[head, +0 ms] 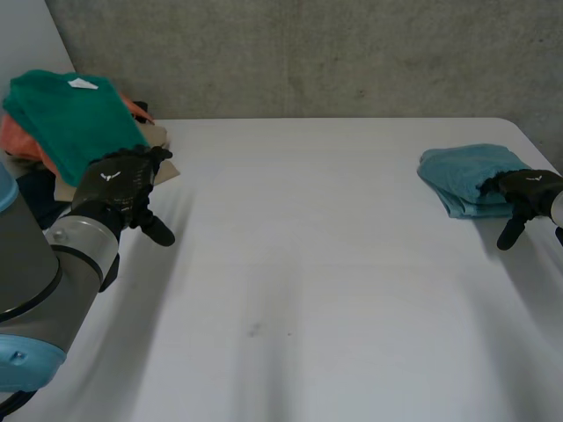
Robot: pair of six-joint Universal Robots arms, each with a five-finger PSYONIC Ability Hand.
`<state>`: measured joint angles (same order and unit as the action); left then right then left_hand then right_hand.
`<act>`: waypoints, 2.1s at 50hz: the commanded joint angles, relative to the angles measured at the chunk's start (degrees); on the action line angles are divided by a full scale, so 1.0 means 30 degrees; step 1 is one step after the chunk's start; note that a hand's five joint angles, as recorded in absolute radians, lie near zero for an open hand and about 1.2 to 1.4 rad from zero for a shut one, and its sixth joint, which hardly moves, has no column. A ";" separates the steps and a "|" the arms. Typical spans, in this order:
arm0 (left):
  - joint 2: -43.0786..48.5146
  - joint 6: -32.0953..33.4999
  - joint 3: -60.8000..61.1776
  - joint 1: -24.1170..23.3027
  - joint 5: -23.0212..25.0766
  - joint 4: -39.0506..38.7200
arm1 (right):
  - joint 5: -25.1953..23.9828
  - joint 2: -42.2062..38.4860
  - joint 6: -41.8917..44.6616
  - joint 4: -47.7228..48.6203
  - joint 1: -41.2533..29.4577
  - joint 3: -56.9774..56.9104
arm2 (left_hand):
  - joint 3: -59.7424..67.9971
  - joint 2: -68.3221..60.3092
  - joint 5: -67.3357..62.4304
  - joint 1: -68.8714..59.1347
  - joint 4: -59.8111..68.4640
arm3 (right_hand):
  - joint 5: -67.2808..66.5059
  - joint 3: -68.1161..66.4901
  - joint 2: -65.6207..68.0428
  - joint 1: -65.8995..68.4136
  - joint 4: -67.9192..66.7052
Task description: Fold the laundry.
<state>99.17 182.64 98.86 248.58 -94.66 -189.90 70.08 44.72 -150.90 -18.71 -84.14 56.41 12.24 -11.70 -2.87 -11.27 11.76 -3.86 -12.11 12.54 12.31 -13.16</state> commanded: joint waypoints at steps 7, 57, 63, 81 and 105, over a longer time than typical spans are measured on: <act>-0.0010 0.0000 -0.0023 0.0020 0.0000 0.0020 | -0.0039 0.1497 -0.0091 -0.0356 0.0126 0.0650 | -0.0747 0.0565 0.0958 0.0423 -0.0588 | -1.7672 -1.8257 1.8112 1.8188 -1.7907; -0.0010 0.0000 -0.0023 0.0020 0.0000 -0.0010 | -0.0303 -0.2807 0.3396 0.2513 -0.1485 -0.4007 | -0.0747 0.0565 0.0958 0.0423 -0.0588 | -0.7651 -0.8236 0.8091 0.8167 -0.7886; -0.0010 0.0000 -0.0023 0.0020 0.0029 -0.0010 | -0.0128 -0.3246 0.3191 0.4648 -0.1485 -0.4007 | -0.0747 0.0565 0.0958 0.0423 -0.0588 | -1.2128 -1.2713 1.2568 1.2644 -1.2364; 0.0019 0.0000 -0.0053 0.0020 0.0029 -0.0010 | -0.0127 -0.4301 0.3250 0.5474 -0.1983 -0.4503 | -0.0747 0.0565 0.0958 0.0423 -0.0588 | -2.2045 -2.2631 2.2486 2.2562 -2.2281; 0.0048 0.0000 -0.0023 0.0020 0.0029 -0.0010 | 0.2187 -0.4946 -0.2847 0.6324 -0.2071 -0.6791 | -0.0747 0.0565 0.0958 0.0423 -0.0588 | -2.2045 -2.2631 2.2486 2.2562 -2.2281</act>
<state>99.23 182.64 98.79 248.64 -94.65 -189.93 80.64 32.23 -165.64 2.46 -89.90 33.80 12.24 -11.70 -2.87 -11.27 11.76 -55.42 -67.63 66.79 52.79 -68.09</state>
